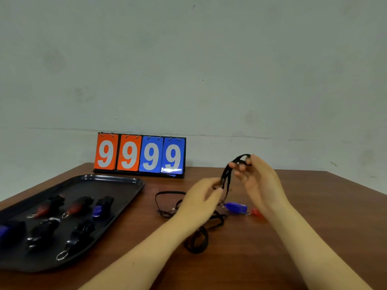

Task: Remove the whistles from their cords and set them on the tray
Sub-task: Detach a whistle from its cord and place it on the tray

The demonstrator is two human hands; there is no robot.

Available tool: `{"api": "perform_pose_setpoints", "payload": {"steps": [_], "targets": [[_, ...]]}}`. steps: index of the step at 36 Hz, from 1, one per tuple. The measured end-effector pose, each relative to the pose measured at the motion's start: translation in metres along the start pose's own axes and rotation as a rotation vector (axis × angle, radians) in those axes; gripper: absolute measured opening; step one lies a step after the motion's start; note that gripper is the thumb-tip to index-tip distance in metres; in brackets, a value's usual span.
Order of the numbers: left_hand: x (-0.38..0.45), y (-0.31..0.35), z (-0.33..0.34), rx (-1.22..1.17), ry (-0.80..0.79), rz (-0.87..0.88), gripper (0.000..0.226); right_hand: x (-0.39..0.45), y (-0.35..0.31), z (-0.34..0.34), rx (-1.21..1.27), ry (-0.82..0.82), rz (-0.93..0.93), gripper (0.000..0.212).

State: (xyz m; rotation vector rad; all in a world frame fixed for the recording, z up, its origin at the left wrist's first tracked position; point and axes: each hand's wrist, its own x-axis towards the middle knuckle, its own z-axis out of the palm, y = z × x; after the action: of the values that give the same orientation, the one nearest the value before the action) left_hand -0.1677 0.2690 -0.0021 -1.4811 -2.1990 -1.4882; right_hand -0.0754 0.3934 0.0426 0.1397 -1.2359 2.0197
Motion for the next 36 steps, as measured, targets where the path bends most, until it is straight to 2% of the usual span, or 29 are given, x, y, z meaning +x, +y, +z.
{"api": "perform_pose_setpoints", "payload": {"steps": [5,8,12,16,19,22,24,26,28,30,33,36], "targets": [[-0.004,0.007,0.021,-0.128,-0.155,-0.056,0.018,-0.001,-0.005,0.000,0.150,0.000,-0.007,0.028],[-0.002,0.008,0.018,-0.219,-0.167,-0.099,0.023,0.003,-0.006,-0.005,0.187,0.088,-0.063,0.029],[0.003,0.004,0.001,-0.314,-0.071,-0.152,0.021,0.009,-0.008,-0.015,0.242,0.261,-0.119,0.029],[0.008,-0.001,-0.016,-0.544,0.068,-0.207,0.022,0.014,-0.006,-0.027,0.249,0.389,-0.140,0.028],[0.009,0.006,-0.026,-0.790,0.184,-0.232,0.026,0.019,-0.001,-0.039,0.036,0.519,-0.076,0.025],[0.009,0.010,-0.031,-0.852,0.195,-0.240,0.030,0.022,0.009,-0.051,-0.417,0.569,0.055,0.025],[0.009,0.010,-0.031,-0.793,0.183,-0.255,0.031,0.021,0.017,-0.056,-0.745,0.493,0.171,0.024],[0.009,0.009,-0.030,-0.757,0.188,-0.279,0.031,0.019,0.024,-0.059,-1.125,0.346,0.254,0.025],[0.010,0.007,-0.033,-0.681,0.196,-0.286,0.028,0.015,0.027,-0.057,-1.428,0.266,0.214,0.022],[0.010,0.006,-0.033,-0.578,0.197,-0.265,0.027,0.013,0.026,-0.053,-1.503,0.298,0.113,0.029],[0.010,0.005,-0.029,-0.463,0.185,-0.217,0.029,0.012,0.024,-0.050,-1.444,0.299,-0.085,0.044],[0.009,0.005,-0.023,-0.401,0.145,-0.177,0.033,0.009,0.022,-0.039,-1.316,0.141,-0.155,0.043]]}}
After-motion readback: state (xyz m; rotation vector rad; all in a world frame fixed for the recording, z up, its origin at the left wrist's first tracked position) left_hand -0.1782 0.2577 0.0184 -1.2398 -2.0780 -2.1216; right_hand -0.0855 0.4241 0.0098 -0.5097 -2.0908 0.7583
